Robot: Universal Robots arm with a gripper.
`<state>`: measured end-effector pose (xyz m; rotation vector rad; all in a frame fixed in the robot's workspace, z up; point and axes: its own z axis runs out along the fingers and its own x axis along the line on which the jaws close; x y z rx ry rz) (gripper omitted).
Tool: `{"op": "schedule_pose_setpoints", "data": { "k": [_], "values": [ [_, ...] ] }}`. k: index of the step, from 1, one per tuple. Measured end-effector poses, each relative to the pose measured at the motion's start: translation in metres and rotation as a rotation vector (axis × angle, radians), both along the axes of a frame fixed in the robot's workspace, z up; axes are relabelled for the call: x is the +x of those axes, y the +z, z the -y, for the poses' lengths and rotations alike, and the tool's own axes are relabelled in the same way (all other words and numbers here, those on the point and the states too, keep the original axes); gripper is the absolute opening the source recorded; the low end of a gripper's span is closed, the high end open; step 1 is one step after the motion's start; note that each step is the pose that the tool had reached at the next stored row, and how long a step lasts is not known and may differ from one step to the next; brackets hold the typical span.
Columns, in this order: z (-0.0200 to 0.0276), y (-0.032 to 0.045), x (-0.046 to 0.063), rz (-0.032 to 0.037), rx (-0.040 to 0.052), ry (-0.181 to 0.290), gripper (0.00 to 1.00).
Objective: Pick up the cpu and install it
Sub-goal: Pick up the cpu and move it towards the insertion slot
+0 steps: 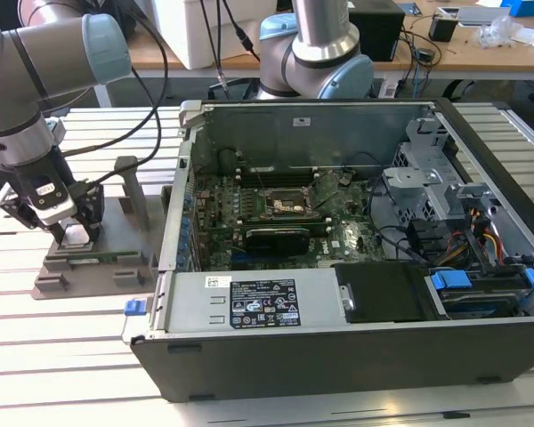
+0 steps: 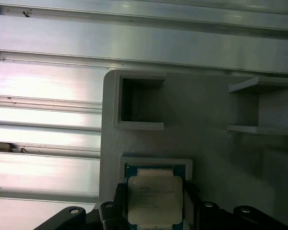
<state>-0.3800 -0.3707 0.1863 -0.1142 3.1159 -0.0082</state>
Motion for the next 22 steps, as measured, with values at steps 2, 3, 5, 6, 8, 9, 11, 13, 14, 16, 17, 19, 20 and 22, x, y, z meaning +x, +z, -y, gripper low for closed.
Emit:
{"op": "schedule_pose_setpoints", "data": {
  "k": [2, 3, 5, 6, 8, 9, 11, 13, 14, 16, 17, 19, 20, 22],
  "values": [
    [0.0000, 0.0000, 0.000, 0.0000, 0.0000, 0.000, 0.55],
    [0.0000, 0.0000, 0.000, 0.0000, -0.0001, 0.000, 0.55],
    [0.0000, 0.0023, 0.000, -0.0001, -0.0003, 0.000, 0.55],
    [0.0000, 0.0065, 0.000, 0.0000, -0.0002, 0.000, 0.55],
    [0.0000, 0.0101, 0.000, 0.0000, -0.0002, 0.000, 0.55],
    [0.0000, 0.0113, 0.000, 0.0000, -0.0002, 0.000, 0.55],
    [0.0000, 0.0148, 0.000, 0.0000, -0.0002, 0.000, 0.55],
    [0.0000, 0.0190, 0.000, 0.0000, -0.0002, 0.000, 0.55],
    [0.0000, 0.0207, 0.000, 0.0000, -0.0002, 0.000, 0.55],
    [0.0000, 0.0242, 0.000, 0.0000, -0.0002, 0.000, 0.55],
    [0.0000, 0.0260, 0.000, 0.0000, -0.0002, 0.000, 0.55],
    [-0.0001, 0.0353, 0.000, 0.0000, -0.0002, 0.000, 0.55],
    [-0.0002, 0.0386, 0.000, 0.0000, -0.0002, 0.000, 0.55],
    [-0.0002, 0.0447, 0.000, 0.0000, -0.0002, 0.000, 0.55]
  ]
}}
